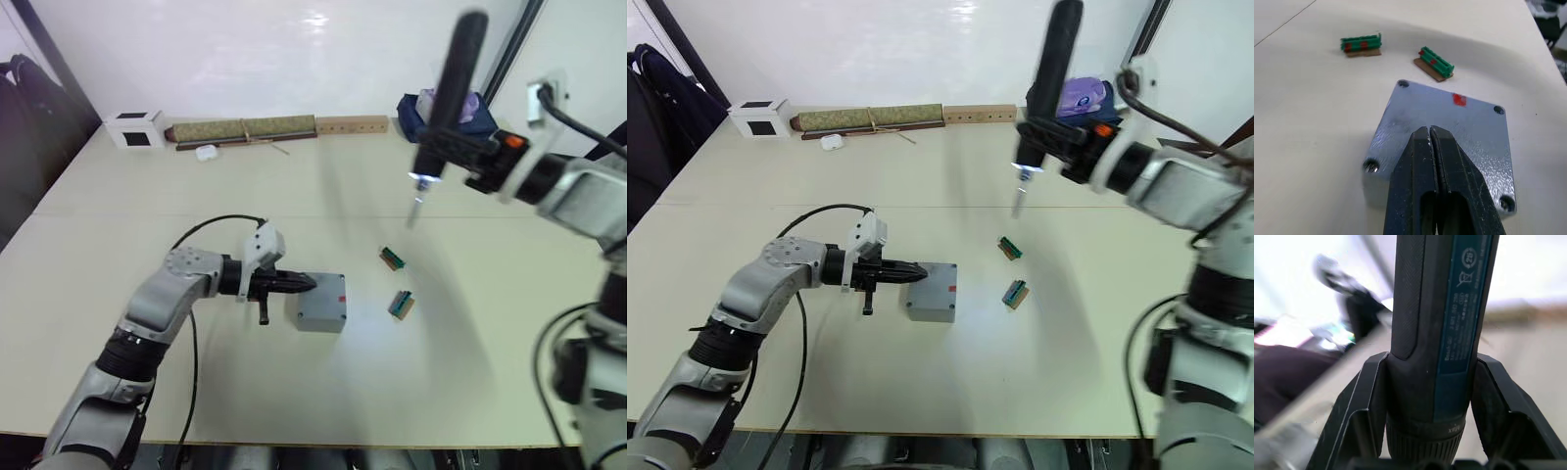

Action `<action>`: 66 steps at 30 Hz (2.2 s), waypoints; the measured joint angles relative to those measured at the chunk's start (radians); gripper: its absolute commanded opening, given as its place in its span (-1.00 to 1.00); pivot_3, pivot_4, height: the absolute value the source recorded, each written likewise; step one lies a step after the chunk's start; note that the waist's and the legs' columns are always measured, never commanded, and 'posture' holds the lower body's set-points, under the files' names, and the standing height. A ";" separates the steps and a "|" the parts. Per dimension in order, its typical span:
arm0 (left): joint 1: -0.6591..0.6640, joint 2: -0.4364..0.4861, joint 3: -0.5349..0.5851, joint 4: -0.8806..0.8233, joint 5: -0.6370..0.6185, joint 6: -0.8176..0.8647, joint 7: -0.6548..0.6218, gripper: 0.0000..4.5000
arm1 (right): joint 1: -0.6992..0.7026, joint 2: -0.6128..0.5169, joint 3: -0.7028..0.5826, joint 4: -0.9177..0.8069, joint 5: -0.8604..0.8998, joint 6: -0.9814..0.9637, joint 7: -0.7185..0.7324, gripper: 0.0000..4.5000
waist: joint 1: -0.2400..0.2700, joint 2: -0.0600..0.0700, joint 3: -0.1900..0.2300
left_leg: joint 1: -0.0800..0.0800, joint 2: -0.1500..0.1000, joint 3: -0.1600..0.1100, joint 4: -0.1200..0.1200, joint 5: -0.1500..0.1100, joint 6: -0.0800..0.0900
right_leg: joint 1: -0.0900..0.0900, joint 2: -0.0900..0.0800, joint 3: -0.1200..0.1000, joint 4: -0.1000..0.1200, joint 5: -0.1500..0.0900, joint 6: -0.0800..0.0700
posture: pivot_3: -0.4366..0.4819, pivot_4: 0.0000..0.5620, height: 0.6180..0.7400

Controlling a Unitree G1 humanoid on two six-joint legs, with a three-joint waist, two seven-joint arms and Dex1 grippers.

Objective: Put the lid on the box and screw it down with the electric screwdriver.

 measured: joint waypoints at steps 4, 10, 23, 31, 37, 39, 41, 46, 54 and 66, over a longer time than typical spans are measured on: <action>-0.048 0.052 -0.009 -0.053 -0.008 -0.009 -0.064 -1.00 | 0.066 -0.165 0.111 0.101 -0.089 0.177 0.110 -0.17 | -0.006 -0.001 0.002 | 0.000 0.002 0.002 0.000 -0.002 0.003 | -0.001 0.003 0.001 -0.002 0.000 0.000 | -0.05 -0.47 1.00; -0.097 0.049 -0.063 -0.146 0.014 -0.052 -0.101 -1.00 | 0.304 -0.229 0.289 0.128 -0.248 0.210 0.279 -0.17 | -0.002 0.002 0.005 | 0.000 0.002 0.002 0.001 -0.002 0.003 | -0.001 0.006 0.002 0.000 0.000 0.001 | -0.05 -0.47 1.00; -0.084 0.044 -0.092 -0.158 0.015 -0.041 -0.071 -1.00 | 0.255 -0.239 0.405 0.145 -0.534 0.073 0.483 0.30 | -0.005 0.002 0.007 | 0.001 0.001 0.004 0.003 -0.002 0.003 | -0.001 0.007 0.004 0.000 0.001 0.002 | -0.05 -0.47 1.00; -0.082 0.049 -0.091 -0.162 0.013 -0.029 -0.060 -1.00 | 0.277 -0.231 0.406 0.066 -0.598 0.052 0.526 0.98 | -0.003 0.001 0.007 | 0.001 0.001 0.003 0.004 -0.002 0.003 | 0.001 0.007 0.004 0.000 0.001 0.003 | -0.05 -0.47 1.00; -0.029 0.094 0.030 -0.123 -0.062 0.075 -0.028 -1.00 | 0.281 -0.268 0.381 -0.004 -0.703 -0.193 0.612 0.98 | -0.008 0.003 0.008 | 0.001 0.002 0.003 0.003 -0.002 0.003 | -0.002 0.008 0.004 0.002 0.001 0.003 | -0.05 -0.47 1.00; 0.000 0.102 0.082 -0.112 -0.093 0.115 -0.006 -1.00 | 0.279 -0.273 0.341 -0.041 -0.727 -0.285 0.638 0.98 | -0.007 0.003 0.008 | 0.001 0.002 0.003 0.003 -0.002 0.003 | -0.002 0.008 0.004 0.002 0.001 0.003 | -0.05 -0.47 1.00; 0.045 0.117 0.137 -0.124 -0.128 0.161 0.028 -1.00 | 0.325 -0.253 0.248 -0.127 -0.696 -0.328 0.673 0.98 | -0.005 0.003 0.008 | 0.001 0.004 0.001 0.003 -0.002 0.003 | -0.001 0.008 0.003 0.002 0.001 0.003 | -0.05 -0.47 1.00; 0.229 0.221 0.265 -0.229 -0.198 0.296 0.099 -1.00 | 0.606 -0.138 0.048 -0.433 -0.501 -0.279 0.723 0.98 | 0.003 0.001 0.008 | 0.001 0.003 0.000 0.003 -0.002 0.003 | 0.001 0.005 0.002 0.002 0.001 0.003 | -0.05 -0.47 1.00; 0.495 0.367 0.382 -0.470 -0.352 0.451 0.110 -1.00 | 0.997 -0.132 -0.091 -0.699 -0.330 -0.173 0.785 0.98 | -0.002 -0.003 0.007 | 0.004 0.003 0.001 0.004 -0.001 0.002 | 0.005 0.004 0.002 0.000 0.002 0.005 | -0.05 -0.47 1.00; 0.607 0.388 0.380 -0.472 -0.406 0.466 0.121 -1.00 | 1.099 -0.104 -0.072 -0.736 -0.347 -0.232 0.731 0.98 | 0.001 -0.004 0.006 | 0.005 0.003 0.002 0.004 0.000 0.000 | 0.006 0.005 0.003 0.000 0.000 0.001 | -0.05 -0.47 1.00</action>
